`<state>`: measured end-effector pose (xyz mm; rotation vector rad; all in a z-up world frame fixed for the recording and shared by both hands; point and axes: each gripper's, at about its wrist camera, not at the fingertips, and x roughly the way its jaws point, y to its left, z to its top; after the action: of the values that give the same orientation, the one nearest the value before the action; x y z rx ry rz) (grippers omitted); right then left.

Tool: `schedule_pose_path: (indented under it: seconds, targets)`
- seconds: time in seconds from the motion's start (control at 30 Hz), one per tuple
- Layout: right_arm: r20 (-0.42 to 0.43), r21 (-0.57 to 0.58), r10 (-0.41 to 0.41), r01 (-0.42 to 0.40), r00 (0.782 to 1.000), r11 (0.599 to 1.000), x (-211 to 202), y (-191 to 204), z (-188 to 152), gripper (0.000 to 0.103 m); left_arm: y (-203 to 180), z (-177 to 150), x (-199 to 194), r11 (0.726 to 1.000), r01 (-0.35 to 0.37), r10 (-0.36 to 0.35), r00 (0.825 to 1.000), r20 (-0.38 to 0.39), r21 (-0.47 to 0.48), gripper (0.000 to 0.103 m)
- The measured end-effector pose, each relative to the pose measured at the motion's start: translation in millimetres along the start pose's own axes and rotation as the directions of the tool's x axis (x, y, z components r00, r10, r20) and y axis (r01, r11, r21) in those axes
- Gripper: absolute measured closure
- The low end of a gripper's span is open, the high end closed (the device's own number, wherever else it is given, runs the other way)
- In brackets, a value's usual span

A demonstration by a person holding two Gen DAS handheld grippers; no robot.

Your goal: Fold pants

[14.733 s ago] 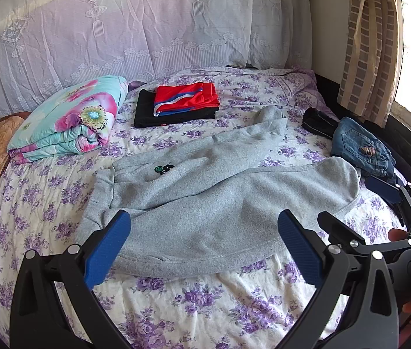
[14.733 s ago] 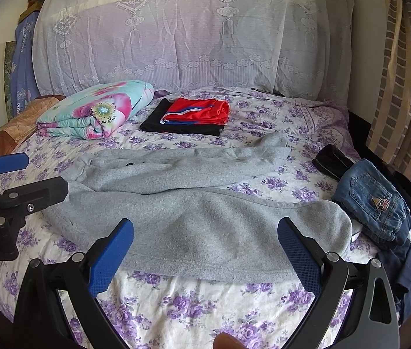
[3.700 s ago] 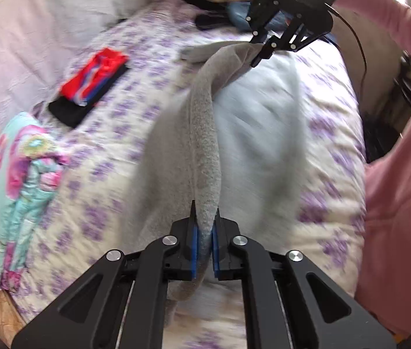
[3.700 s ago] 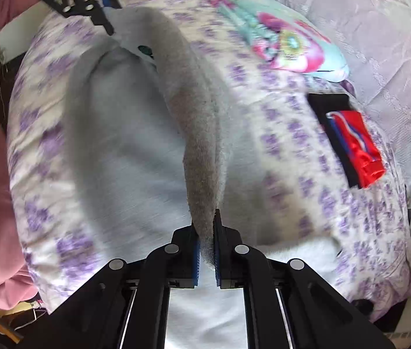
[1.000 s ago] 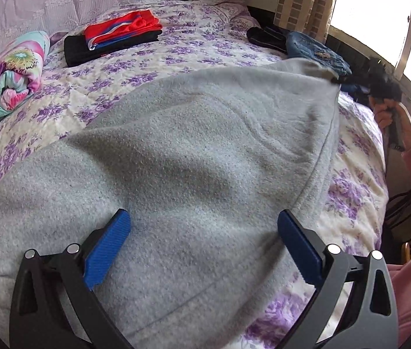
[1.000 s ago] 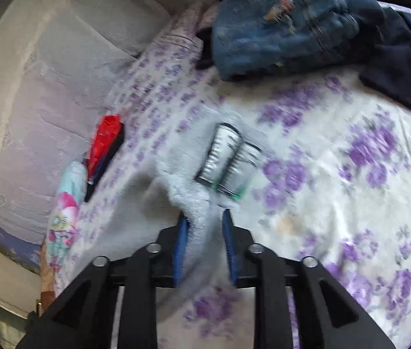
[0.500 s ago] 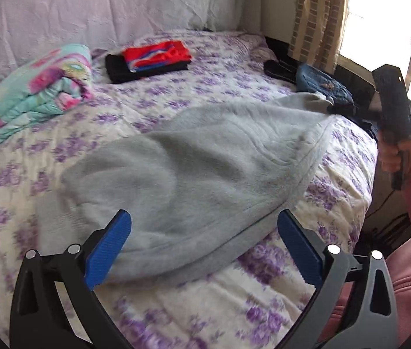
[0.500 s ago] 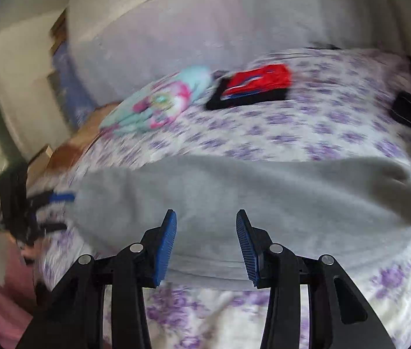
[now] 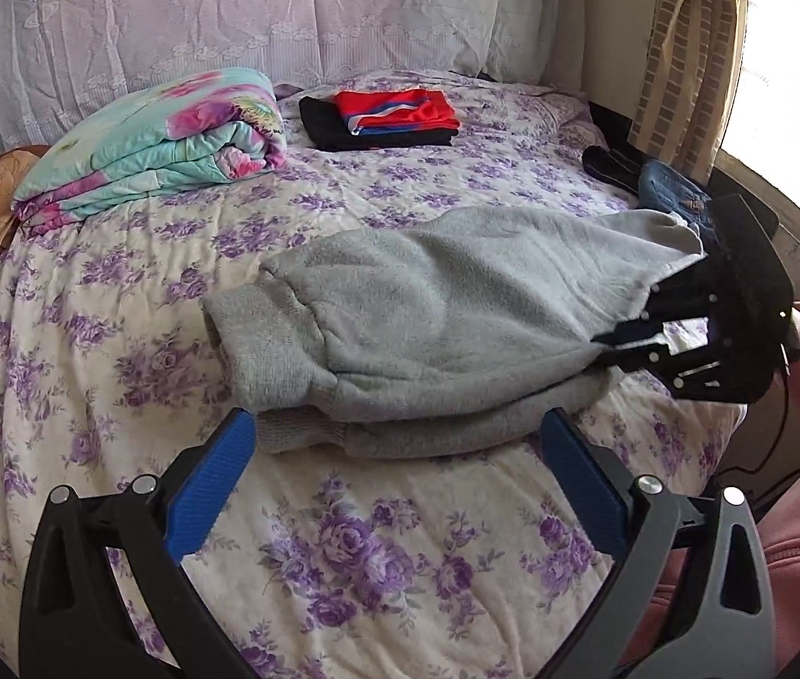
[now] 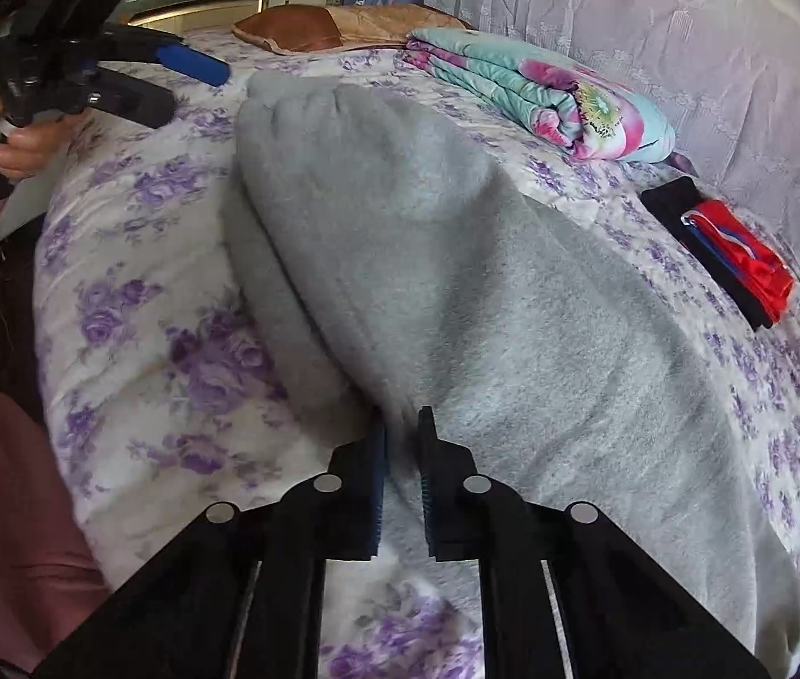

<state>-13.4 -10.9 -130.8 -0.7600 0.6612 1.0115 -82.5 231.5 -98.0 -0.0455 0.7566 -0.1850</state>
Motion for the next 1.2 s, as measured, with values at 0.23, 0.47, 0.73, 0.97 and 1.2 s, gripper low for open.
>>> schedule_pose_path:
  seconds: [0.23,0.47,0.73,0.97,1.2]
  targets:
    - [0.004,0.068,0.004,-0.004,1.0,0.998,15.2,11.2,-21.3,0.089,-41.8,46.4,20.3,0.981,0.158,-0.166,0.984,0.068,0.108,0.005]
    - [0.12,0.408,-0.169,0.107,0.978,0.906,-54.6,-65.0,-56.1,0.046,-51.8,35.8,112.2,0.986,0.119,-0.096,0.979,-0.177,0.12,0.005]
    - [-0.071,0.945,-0.526,0.226,0.848,0.237,-105.5,-243.5,-235.0,0.046,-53.3,15.4,103.8,0.984,0.074,-0.052,0.99,-0.131,0.164,0.005]
    - [0.057,0.952,-0.486,0.099,0.872,0.289,-123.8,-231.8,-213.1,0.03,-61.6,36.2,83.8,0.977,0.086,-0.053,0.984,-0.168,0.194,0.005]
    - [0.245,0.715,-0.197,-0.04,0.95,0.698,-68.2,-211.7,-66.4,0.021,-90.8,94.0,95.0,0.965,0.184,-0.174,0.982,-0.073,0.186,0.005]
